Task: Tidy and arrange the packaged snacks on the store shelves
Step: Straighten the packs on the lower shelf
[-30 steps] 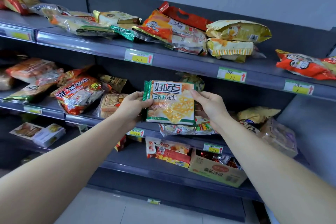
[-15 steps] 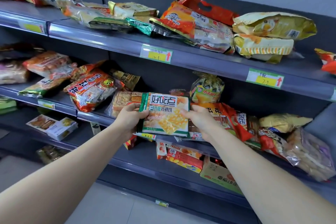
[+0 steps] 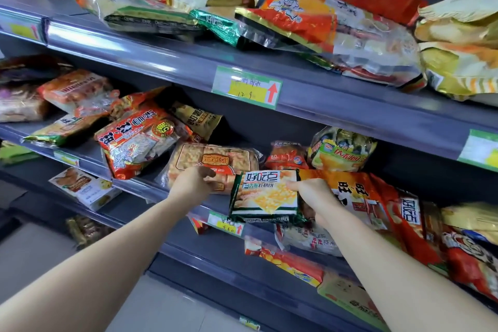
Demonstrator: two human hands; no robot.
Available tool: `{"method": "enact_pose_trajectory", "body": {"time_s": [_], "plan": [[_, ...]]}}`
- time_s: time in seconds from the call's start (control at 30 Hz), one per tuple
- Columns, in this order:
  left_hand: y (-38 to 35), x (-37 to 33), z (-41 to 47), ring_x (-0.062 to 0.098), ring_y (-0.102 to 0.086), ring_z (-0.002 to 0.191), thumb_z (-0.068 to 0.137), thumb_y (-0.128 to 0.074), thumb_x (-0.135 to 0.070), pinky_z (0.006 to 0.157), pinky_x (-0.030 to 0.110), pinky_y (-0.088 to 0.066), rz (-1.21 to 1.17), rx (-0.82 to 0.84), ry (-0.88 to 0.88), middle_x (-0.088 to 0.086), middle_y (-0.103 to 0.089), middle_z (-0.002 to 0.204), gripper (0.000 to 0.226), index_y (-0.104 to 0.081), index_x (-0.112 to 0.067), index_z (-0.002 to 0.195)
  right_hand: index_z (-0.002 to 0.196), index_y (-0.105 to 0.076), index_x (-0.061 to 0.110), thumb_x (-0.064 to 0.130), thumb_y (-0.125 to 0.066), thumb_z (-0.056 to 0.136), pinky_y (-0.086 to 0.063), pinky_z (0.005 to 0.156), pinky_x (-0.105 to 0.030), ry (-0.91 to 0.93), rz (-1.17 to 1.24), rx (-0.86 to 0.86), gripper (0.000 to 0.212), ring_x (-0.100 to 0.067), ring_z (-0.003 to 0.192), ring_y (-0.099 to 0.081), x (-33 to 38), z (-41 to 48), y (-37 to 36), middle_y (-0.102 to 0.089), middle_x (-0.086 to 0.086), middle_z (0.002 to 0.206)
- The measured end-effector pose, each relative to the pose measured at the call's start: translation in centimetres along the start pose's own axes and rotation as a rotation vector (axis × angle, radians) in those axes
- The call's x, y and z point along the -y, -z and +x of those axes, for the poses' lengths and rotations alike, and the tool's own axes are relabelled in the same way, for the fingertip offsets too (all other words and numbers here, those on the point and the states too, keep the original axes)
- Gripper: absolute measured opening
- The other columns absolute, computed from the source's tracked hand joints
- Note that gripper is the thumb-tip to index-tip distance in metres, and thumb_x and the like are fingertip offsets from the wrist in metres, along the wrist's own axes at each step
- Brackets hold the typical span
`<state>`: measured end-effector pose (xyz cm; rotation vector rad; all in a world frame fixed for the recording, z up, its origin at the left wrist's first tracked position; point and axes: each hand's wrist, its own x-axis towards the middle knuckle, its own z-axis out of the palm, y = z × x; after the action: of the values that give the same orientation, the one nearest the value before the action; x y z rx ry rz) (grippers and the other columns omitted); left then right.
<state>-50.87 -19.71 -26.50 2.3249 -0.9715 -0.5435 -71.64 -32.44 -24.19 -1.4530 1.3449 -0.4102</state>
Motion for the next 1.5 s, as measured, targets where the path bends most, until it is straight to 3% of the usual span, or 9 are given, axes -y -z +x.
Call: {"method": "enact_pose_trajectory", "body": {"time_s": [0.07,0.1,0.23,0.53,0.93,1.07,1.2,1.4,1.5], "plan": [[-0.6,0.8,1.6,0.024,-0.062,0.104,0.089,-0.061,-0.022,0.079,0.029,-0.048,0.255,-0.021,-0.077,0.002,-0.064,0.125,0.039,-0.061,-0.028,0.127,0.091,-0.056,0.010,0.032,-0.068,0.085,-0.035,0.068,-0.031,0.001,-0.013,-0.008,0.026,-0.022,0.076,-0.049,-0.4,1.1,-0.6,-0.049,0.000,0.082],[-1.0,1.2,2.4,0.024,-0.061,0.107,0.088,-0.060,-0.020,0.082,0.030,-0.048,0.373,-0.041,-0.128,0.000,-0.062,0.128,0.042,-0.059,-0.032,0.129,0.099,-0.058,0.008,0.033,-0.067,0.086,-0.036,0.068,-0.032,0.000,-0.020,0.004,0.030,-0.022,0.078,-0.050,-0.5,1.5,-0.9,-0.053,-0.003,0.086],[-2.1,2.1,5.0,0.021,-0.059,0.111,0.086,-0.059,-0.015,0.090,0.031,-0.043,0.654,-0.030,-0.281,-0.003,-0.064,0.121,0.044,-0.058,-0.031,0.127,0.141,-0.040,0.007,0.033,-0.066,0.087,-0.031,0.104,-0.040,-0.021,0.015,0.006,0.065,-0.026,0.132,-0.039,-1.0,3.0,-1.8,-0.044,-0.007,0.143],[-2.2,2.8,8.0,0.022,-0.047,0.116,0.092,-0.045,-0.007,0.074,0.031,-0.043,0.871,-0.056,-0.549,-0.001,-0.052,0.124,0.038,-0.057,-0.019,0.125,0.143,-0.039,0.013,0.031,-0.071,0.082,-0.028,0.105,-0.036,-0.051,0.110,-0.007,0.071,-0.023,0.135,-0.035,-1.2,5.1,-3.6,-0.038,-0.004,0.149],[5.3,0.3,12.3,0.036,-0.062,0.088,0.087,-0.062,-0.013,0.069,0.033,-0.044,-0.023,-0.271,-0.219,0.016,-0.068,0.095,0.010,-0.069,-0.012,0.095,0.138,-0.045,0.014,0.030,-0.071,0.083,-0.034,0.099,-0.032,-0.141,0.078,0.015,0.063,-0.024,0.122,-0.049,-1.1,5.7,-6.2,-0.052,-0.003,0.135],[5.7,0.9,11.0,0.031,-0.058,0.083,0.089,-0.065,-0.016,0.067,0.031,-0.042,-0.175,-0.274,-0.192,0.012,-0.064,0.089,0.006,-0.061,-0.012,0.086,0.136,-0.048,0.017,0.038,-0.070,0.083,-0.045,0.101,-0.039,-0.084,0.012,-0.035,0.061,-0.024,0.116,-0.055,-0.4,5.6,-8.5,-0.055,-0.004,0.134],[6.3,1.0,10.1,0.028,-0.055,0.081,0.090,-0.064,-0.018,0.066,0.030,-0.038,-0.249,-0.270,-0.142,0.008,-0.061,0.087,0.014,-0.054,-0.014,0.081,0.137,-0.048,0.021,0.043,-0.069,0.083,-0.038,0.104,-0.033,-0.015,0.002,-0.038,0.062,-0.021,0.123,-0.050,1.1,4.7,-9.7,-0.052,0.002,0.136],[7.1,0.4,7.9,0.029,-0.061,0.081,0.086,-0.068,-0.019,0.069,0.032,-0.047,-0.508,-0.224,0.032,0.005,-0.059,0.074,0.020,-0.056,-0.013,0.071,0.111,-0.062,0.032,0.056,-0.060,0.083,-0.040,0.095,-0.029,0.134,0.027,0.213,0.037,-0.008,0.111,-0.053,5.2,0.2,-11.9,-0.061,0.015,0.115],[8.0,0.3,6.1,0.033,-0.066,0.081,0.086,-0.068,-0.019,0.072,0.048,-0.058,-0.732,-0.188,0.165,0.011,-0.064,0.078,0.022,-0.055,-0.012,0.070,0.105,-0.067,0.038,0.079,-0.045,0.075,-0.036,0.097,-0.034,0.147,0.082,0.309,0.056,-0.005,0.108,-0.055,6.3,-2.1,-11.8,-0.065,0.018,0.108]]}}
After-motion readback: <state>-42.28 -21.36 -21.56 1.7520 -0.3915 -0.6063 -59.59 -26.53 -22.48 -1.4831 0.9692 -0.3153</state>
